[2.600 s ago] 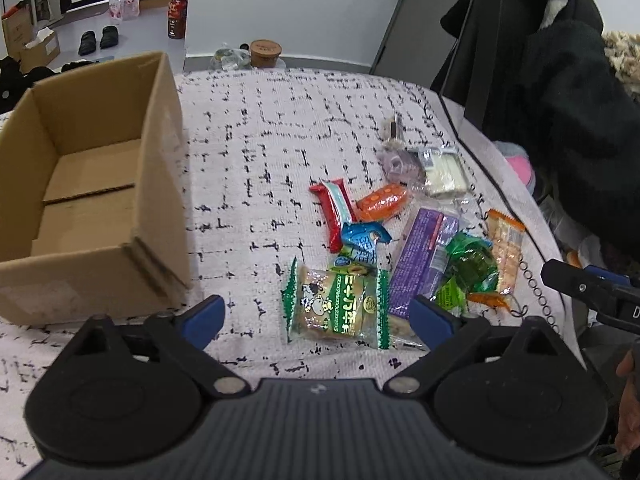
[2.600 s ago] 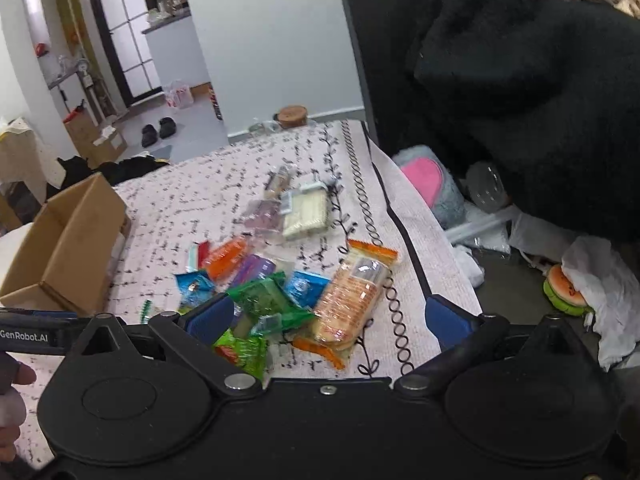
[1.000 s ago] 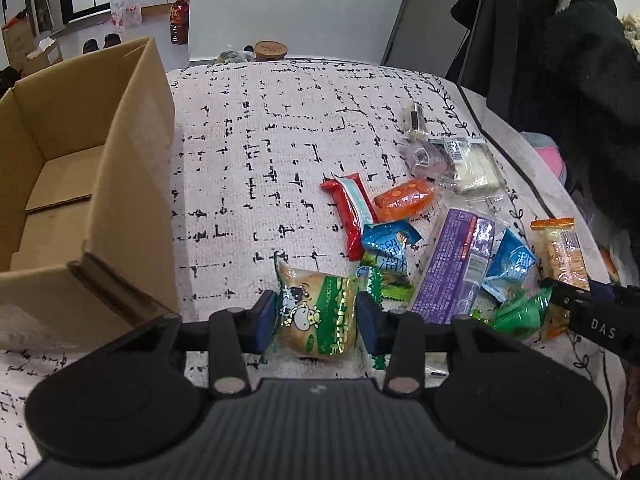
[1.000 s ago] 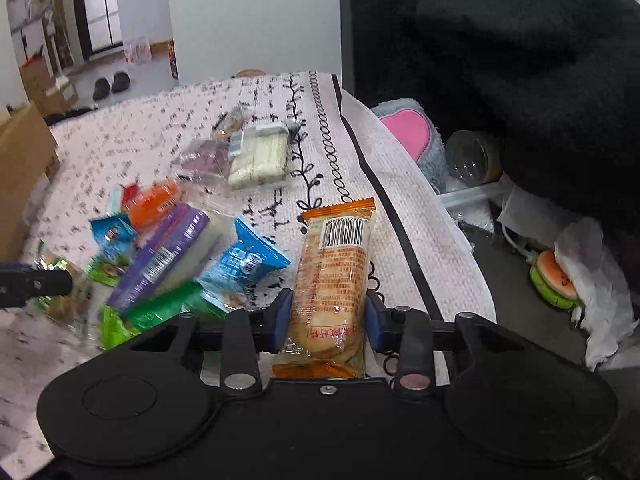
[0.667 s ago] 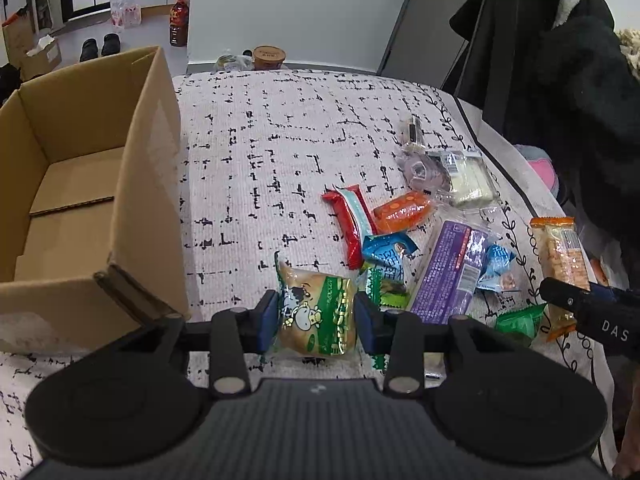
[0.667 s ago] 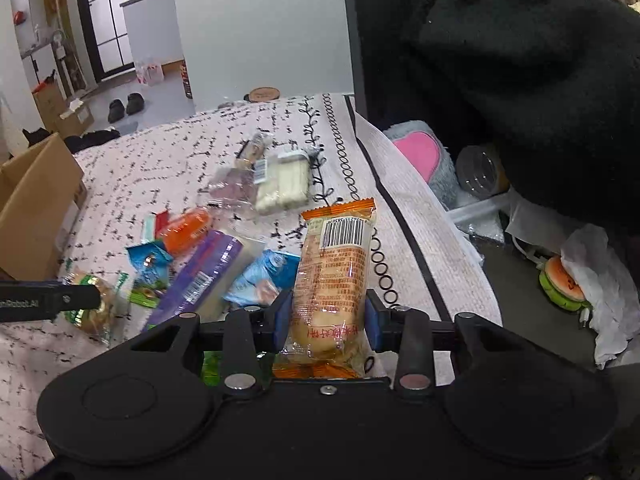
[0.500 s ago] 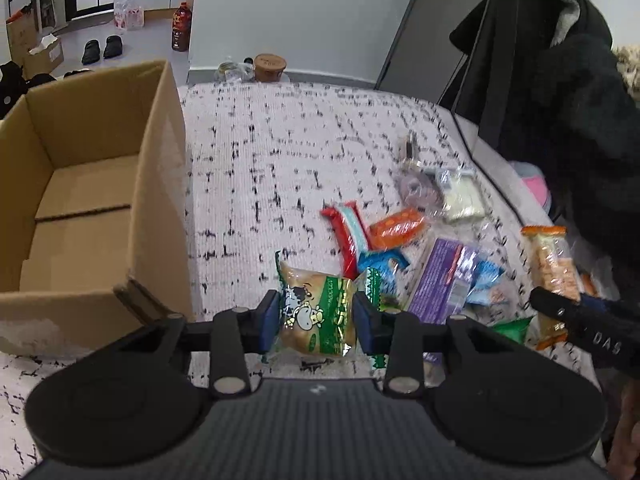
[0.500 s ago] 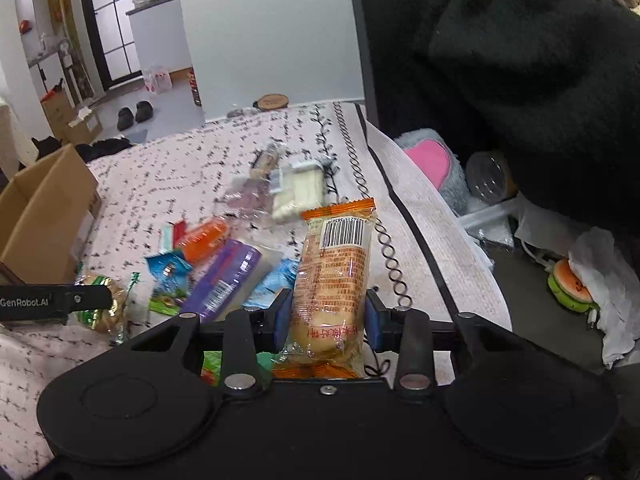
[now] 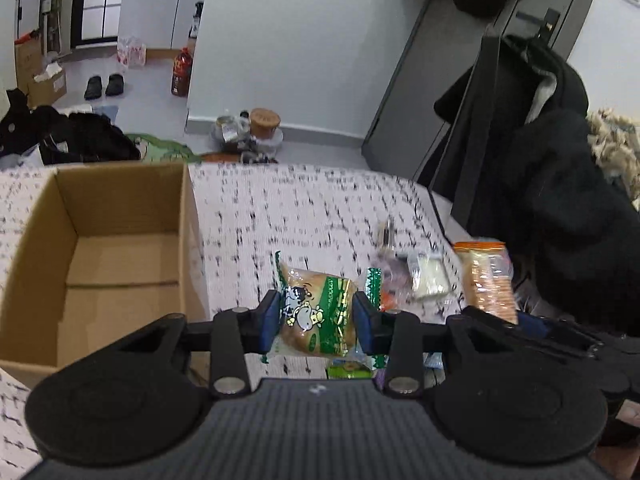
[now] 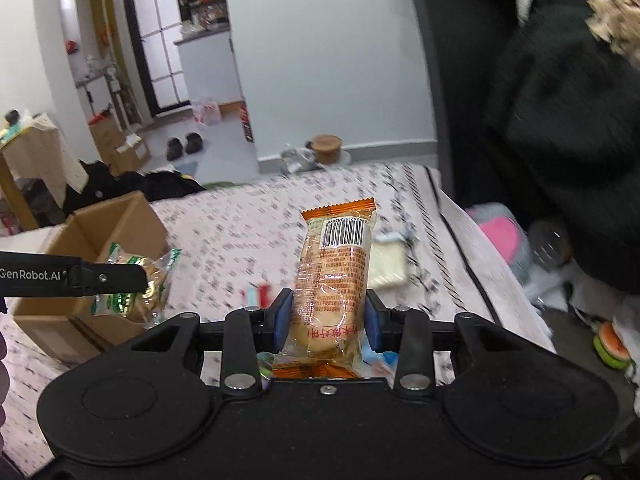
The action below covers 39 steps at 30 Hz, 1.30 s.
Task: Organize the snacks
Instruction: 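Carry the green cake pack in the left tool while the right carries the orange bread pack to the box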
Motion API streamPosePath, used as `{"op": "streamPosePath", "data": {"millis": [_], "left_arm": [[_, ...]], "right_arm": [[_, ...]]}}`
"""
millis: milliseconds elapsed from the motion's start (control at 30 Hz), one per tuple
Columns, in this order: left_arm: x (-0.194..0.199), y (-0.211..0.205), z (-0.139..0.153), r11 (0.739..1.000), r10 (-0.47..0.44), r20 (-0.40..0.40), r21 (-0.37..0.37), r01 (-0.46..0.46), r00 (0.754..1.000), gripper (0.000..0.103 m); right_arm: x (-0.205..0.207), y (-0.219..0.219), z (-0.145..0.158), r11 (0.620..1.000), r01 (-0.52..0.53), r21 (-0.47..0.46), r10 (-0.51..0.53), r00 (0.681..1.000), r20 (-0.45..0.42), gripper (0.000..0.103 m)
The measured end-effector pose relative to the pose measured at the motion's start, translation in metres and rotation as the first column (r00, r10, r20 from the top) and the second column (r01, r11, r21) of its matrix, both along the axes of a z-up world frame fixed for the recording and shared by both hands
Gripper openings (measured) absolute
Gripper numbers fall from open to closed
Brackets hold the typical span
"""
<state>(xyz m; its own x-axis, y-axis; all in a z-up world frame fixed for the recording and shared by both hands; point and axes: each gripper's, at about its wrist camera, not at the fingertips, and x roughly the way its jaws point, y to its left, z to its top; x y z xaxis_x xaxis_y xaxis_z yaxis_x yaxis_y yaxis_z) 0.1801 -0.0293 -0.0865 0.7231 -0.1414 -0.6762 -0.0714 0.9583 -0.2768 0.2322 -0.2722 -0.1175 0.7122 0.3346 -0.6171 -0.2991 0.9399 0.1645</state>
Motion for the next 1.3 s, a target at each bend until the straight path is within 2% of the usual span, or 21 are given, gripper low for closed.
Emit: {"op": "streamPosePath", "data": {"millis": [433, 700, 800, 1100, 1300], "left_arm": [[-0.011, 0.040, 0.025, 0.995, 0.089, 0.028, 0.032, -0.090, 0.996, 0.038], [-0.015, 0.078, 0.030, 0.978, 0.201, 0.022, 0.051, -0.202, 0.979, 0.038], [-0.017, 0.091, 0.031, 0.971, 0.232, 0.021, 0.061, -0.233, 0.972, 0.038], [-0.024, 0.116, 0.021, 0.953, 0.295, -0.007, 0.068, -0.294, 0.955, 0.039], [-0.020, 0.125, 0.008, 0.950, 0.304, -0.037, 0.084, -0.300, 0.952, 0.041]], "right_arm": [[0.015, 0.049, 0.023, 0.986, -0.157, 0.061, 0.153, 0.986, 0.072, 0.036], [0.027, 0.090, 0.029, 0.960, -0.251, 0.127, 0.246, 0.968, 0.053, 0.036], [0.028, 0.103, 0.028, 0.954, -0.275, 0.122, 0.271, 0.961, 0.053, 0.036], [0.033, 0.131, 0.029, 0.936, -0.327, 0.131, 0.328, 0.944, 0.015, 0.036], [0.036, 0.149, 0.026, 0.932, -0.337, 0.134, 0.343, 0.939, -0.019, 0.036]]}}
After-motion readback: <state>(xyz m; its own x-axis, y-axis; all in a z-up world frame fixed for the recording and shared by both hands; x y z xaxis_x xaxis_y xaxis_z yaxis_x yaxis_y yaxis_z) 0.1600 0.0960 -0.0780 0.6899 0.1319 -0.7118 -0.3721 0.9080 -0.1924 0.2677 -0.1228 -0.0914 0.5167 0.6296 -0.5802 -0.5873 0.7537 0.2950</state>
